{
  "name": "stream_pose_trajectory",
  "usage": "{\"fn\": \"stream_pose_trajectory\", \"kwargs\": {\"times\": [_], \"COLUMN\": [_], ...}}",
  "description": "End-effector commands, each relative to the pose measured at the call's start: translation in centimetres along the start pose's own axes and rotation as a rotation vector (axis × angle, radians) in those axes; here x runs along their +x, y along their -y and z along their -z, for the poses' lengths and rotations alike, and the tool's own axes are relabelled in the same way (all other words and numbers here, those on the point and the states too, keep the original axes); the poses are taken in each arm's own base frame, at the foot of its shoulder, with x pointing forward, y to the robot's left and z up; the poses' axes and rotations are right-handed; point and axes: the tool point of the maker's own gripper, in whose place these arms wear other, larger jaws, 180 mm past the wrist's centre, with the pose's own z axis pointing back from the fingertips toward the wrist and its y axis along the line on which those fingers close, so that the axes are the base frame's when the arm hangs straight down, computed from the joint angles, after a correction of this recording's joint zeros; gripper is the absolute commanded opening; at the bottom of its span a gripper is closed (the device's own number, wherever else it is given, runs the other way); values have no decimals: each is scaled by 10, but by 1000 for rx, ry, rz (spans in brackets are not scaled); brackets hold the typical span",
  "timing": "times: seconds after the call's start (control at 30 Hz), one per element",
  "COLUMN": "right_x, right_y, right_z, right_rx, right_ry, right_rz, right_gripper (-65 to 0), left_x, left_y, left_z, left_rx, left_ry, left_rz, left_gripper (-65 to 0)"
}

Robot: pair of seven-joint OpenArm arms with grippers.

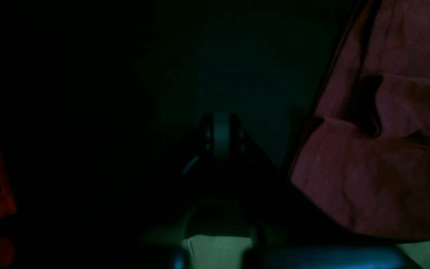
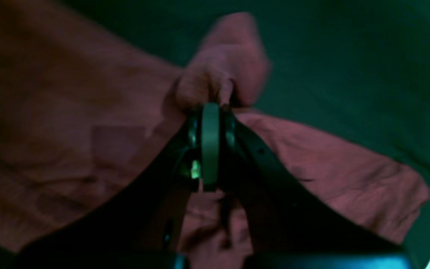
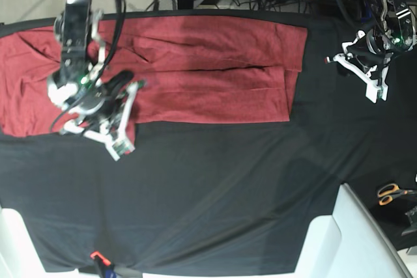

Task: Fold the T-shirt properly
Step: 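Fold the grasped sleeve over the shirt body with the right gripper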

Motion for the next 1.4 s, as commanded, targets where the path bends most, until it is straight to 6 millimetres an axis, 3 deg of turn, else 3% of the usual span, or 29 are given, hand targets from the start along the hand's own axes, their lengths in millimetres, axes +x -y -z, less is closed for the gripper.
{"fn": "stream_pose_trajectory", "kwargs": {"times": [0.0,0.33,0.53,0.83,1.03,1.37], "right_x": [17,-4,-14,-31,-32,-32], "right_y": [3,-45,-81,-115,-130,-128], "right_z": [-7,-27,-31,-39,-40,-23], "right_rx": [-16,65,189,284,321,330], "right_ry": [57,51,64,46,74,48], "right_rz": [-10,-66,-13,4,6,2], "right_gripper": [-650,-650,-650,-650,-650,-627], "left_x": [11,11,11,11,12,11], "left_y": [-4,-5,-5,-5,-5,-5], "left_z": [-4,-4,-4,-4,-4,-4], "left_rx": [9,12,12,13,12,13], "left_ry": [31,30,30,30,31,30], "left_rz": [15,16,16,17,17,17], "left_gripper": [-650,-650,-650,-650,-650,-650]}}
